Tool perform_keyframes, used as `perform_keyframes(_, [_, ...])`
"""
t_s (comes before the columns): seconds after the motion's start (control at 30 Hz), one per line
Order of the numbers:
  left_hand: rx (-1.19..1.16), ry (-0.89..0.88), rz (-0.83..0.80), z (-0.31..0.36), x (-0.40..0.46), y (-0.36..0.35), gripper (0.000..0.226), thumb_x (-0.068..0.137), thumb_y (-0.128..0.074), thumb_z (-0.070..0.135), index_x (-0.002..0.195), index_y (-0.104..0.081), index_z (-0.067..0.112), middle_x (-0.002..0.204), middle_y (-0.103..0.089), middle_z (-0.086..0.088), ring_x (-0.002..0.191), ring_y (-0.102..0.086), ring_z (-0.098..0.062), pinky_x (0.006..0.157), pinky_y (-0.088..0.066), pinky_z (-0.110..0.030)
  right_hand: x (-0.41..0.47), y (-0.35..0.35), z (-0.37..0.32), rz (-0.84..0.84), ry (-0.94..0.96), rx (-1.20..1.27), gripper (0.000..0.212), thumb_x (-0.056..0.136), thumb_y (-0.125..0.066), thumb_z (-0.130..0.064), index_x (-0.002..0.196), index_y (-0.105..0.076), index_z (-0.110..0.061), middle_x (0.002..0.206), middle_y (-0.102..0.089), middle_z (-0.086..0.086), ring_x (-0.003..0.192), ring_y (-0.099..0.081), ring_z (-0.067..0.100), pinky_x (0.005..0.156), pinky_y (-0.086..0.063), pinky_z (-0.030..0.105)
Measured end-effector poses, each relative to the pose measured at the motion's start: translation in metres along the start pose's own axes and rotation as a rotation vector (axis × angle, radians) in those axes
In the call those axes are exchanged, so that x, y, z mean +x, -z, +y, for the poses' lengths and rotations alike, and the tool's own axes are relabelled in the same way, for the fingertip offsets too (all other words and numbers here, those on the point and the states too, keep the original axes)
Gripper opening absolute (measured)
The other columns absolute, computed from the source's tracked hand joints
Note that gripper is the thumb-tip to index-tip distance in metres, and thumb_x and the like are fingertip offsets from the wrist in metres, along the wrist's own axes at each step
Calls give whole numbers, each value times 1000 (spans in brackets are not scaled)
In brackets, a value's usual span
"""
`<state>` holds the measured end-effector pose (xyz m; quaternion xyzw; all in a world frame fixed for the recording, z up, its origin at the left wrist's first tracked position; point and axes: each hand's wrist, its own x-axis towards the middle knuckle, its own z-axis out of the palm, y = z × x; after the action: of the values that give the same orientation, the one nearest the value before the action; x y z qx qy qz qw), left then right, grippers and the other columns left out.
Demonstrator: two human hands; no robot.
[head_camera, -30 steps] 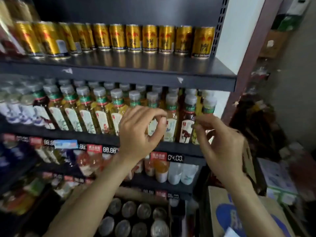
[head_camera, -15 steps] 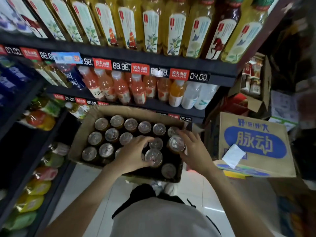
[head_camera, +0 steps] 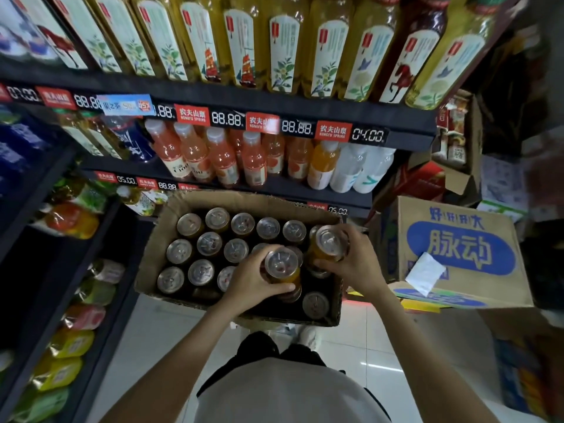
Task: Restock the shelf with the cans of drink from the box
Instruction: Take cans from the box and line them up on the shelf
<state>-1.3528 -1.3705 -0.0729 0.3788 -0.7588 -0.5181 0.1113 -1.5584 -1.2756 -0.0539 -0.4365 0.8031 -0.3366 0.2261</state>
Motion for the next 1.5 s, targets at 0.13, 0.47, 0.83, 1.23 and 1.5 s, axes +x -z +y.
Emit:
perform_keyframes(0.13, [-397, -9, 126, 38, 8, 47, 76, 46, -82, 56, 116, -51, 53, 125, -54, 16, 111, -56, -4, 89, -49, -24, 9, 41, -60, -117, -136, 685, 60, 63, -80, -24, 116, -54, -19, 110, -64, 1, 103, -62, 19, 82, -52, 26])
perform_keyframes(0.47, [-487, -255, 344, 161, 32, 156, 62, 47, -73, 71, 97, -57, 37, 89, -69, 23, 81, -63, 11, 69, -50, -15, 48, 114, -194, -56, 143, 632, 53, 60, -70, -42, 108, -55, -26, 95, -65, -10, 83, -65, -1, 67, -49, 15])
perform_keyframes(0.83, [-101, -697, 655, 288, 49, 257, 42, 58, -61, 64, 83, -47, 34, 86, -61, 11, 83, -63, -10, 76, -55, -42, 88, 209, -324, 102, 554, 489, 53, 56, -65, -49, 102, -58, -24, 92, -67, -6, 74, -67, -2, 59, -50, 11])
perform_keyframes(1.23, [204, -723, 795, 390, 126, 306, 58, 77, -61, 60, 118, -49, 21, 108, -60, 7, 102, -57, -13, 86, -44, -29, 183, 249, -382, 448, 609, 259, 65, 70, -76, -44, 121, -55, -10, 109, -64, 3, 97, -62, 15, 83, -54, 31])
perform_keyframes(1.5, [215, -638, 602, 394, 194, 320, 71, 81, -58, 56, 136, -39, 15, 134, -52, -3, 123, -49, -19, 95, -41, -29, 244, 251, -386, 480, 487, 68, 71, 72, -75, -44, 127, -49, -7, 120, -62, 8, 108, -60, 23, 83, -52, 30])
